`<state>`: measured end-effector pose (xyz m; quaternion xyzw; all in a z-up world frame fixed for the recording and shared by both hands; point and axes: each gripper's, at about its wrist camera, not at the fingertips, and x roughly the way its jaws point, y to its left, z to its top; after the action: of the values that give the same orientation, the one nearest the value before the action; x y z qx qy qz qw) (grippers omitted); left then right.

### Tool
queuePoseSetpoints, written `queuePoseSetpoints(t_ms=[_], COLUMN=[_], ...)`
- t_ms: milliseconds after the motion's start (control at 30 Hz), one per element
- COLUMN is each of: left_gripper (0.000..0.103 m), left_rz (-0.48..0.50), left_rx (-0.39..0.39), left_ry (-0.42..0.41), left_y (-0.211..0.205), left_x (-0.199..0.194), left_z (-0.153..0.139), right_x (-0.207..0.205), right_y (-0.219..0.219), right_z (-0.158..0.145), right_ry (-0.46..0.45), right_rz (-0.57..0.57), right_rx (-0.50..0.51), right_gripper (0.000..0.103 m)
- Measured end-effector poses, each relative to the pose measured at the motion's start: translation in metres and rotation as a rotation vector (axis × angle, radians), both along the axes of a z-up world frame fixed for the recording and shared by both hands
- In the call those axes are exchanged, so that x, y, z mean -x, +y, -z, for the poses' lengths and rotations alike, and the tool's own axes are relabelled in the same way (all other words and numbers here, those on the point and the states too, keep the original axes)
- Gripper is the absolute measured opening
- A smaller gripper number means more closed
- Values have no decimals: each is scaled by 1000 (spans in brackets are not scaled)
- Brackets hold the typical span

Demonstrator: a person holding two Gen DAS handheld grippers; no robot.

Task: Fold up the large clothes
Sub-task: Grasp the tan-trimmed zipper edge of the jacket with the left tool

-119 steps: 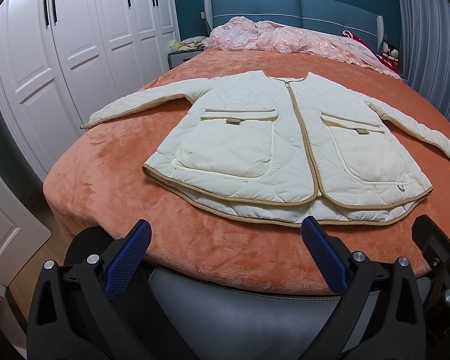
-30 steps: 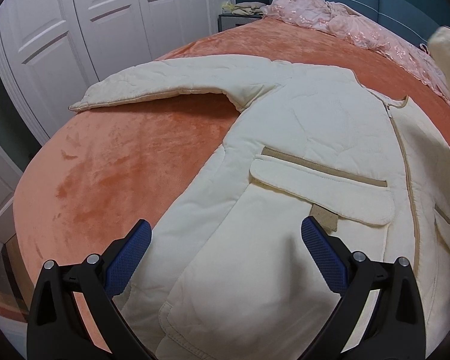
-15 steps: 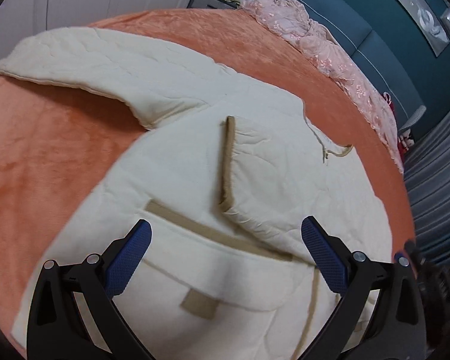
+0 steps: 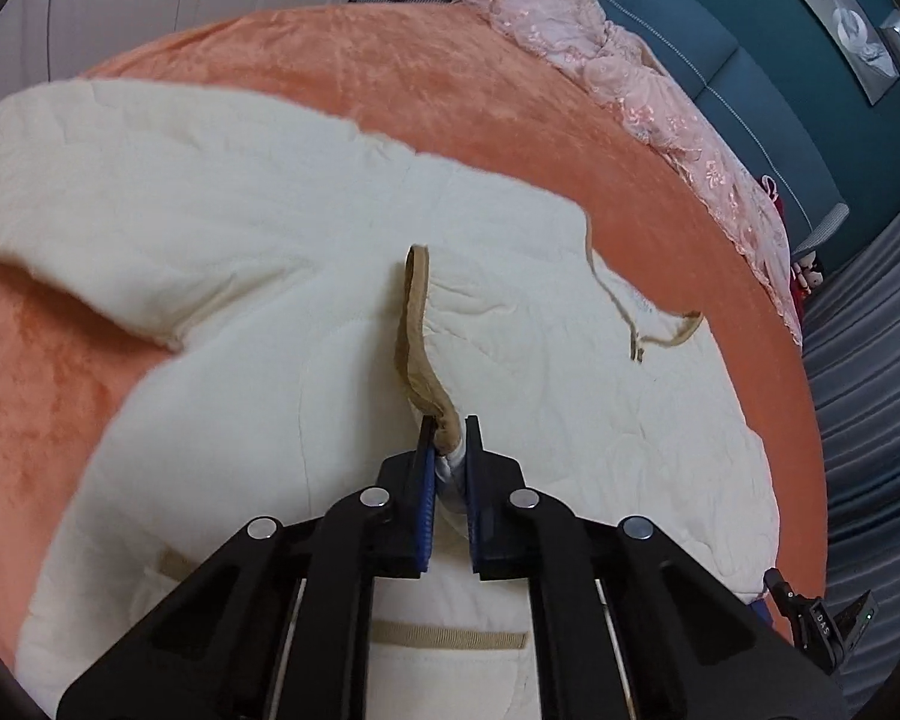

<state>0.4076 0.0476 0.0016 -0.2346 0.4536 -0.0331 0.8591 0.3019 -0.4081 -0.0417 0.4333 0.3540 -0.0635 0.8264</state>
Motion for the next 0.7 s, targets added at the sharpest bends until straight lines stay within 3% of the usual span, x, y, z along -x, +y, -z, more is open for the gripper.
queuePoseSetpoints(t_ms=[67,133,200,400,700], left_gripper=[6,6,6,7,9], left_rz=[12,17,18,31,35], left_rx=[-28,-70,-134,-237,-344], left_ry=[-63,-105,-109,11,-71], left_y=[4,5,4,2,-11], left_x=[-7,-10,-13,-9,6], left_z=[-19,-33,-31,35,56], right_x=[-8,-12,-16,-26,-26], right_y=[4,17,32,46,61], right_z=[-12,-36,-46,4,20], right_ry=[-46,-113,-115,72,105], right_rz=[-2,-25,-58,-118,-131], right_rx=[-8,82,187,303,446], right_gripper=[15,14,14,13,13])
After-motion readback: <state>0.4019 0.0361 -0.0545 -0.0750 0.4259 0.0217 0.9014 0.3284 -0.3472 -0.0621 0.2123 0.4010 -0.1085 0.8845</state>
